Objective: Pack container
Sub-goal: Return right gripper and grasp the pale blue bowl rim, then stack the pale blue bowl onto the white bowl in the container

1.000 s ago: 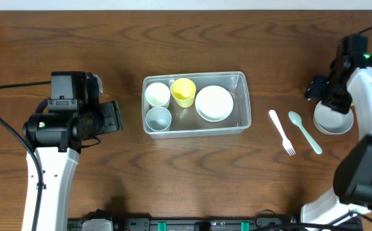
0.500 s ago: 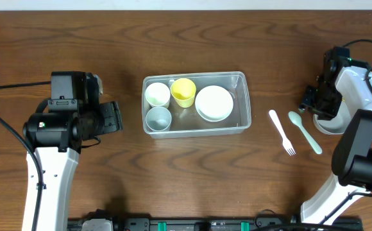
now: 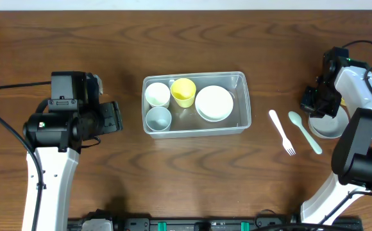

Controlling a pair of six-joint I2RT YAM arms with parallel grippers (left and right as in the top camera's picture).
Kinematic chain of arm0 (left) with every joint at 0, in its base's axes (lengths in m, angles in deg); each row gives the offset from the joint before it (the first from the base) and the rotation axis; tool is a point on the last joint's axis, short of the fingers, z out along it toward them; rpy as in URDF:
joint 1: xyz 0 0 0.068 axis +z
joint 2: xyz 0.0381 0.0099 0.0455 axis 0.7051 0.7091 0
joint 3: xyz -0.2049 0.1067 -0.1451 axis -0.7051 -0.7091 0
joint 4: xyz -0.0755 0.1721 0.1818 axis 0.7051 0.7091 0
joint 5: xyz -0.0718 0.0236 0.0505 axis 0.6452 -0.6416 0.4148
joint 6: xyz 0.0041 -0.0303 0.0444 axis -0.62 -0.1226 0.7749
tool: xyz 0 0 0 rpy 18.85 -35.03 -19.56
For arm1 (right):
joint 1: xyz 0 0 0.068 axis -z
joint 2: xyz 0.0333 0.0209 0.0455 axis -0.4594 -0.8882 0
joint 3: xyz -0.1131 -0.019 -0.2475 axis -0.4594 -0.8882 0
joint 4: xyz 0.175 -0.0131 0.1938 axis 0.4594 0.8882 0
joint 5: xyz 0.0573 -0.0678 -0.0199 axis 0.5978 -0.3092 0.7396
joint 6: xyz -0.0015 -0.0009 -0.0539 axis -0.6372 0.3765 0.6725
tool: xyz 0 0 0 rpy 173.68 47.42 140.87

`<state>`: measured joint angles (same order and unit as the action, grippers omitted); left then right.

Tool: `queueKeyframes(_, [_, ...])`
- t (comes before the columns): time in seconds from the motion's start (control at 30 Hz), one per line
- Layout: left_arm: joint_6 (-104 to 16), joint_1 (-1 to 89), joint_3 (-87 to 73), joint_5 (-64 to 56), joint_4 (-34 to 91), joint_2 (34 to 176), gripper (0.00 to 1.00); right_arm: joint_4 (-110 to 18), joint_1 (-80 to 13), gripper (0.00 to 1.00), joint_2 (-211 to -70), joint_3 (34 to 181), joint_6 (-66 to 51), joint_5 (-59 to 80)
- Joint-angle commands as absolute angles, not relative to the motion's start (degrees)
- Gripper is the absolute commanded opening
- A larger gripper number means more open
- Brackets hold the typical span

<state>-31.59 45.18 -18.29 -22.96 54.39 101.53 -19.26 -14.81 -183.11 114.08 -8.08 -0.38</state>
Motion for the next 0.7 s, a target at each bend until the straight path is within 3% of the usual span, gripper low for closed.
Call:
queueKeyframes(0.0, [-31.64, 45.46, -18.37, -23.25, 54.67, 101.01, 0.66, -19.17, -14.66, 0.01, -183.35, 113.75, -8.28, -0.38])
queueKeyframes(0.4, [-31.64, 45.46, -18.37, -23.25, 54.67, 101.01, 0.66, -18.87, -16.80, 0.01, -176.18, 117.23, -4.50, -0.31])
queueKeyframes(0.67, [-31.64, 45.46, -18.37, -23.25, 54.67, 101.01, 0.66, -18.14, -28.58, 0.01, -162.28, 122.04, 8.51, 5.94])
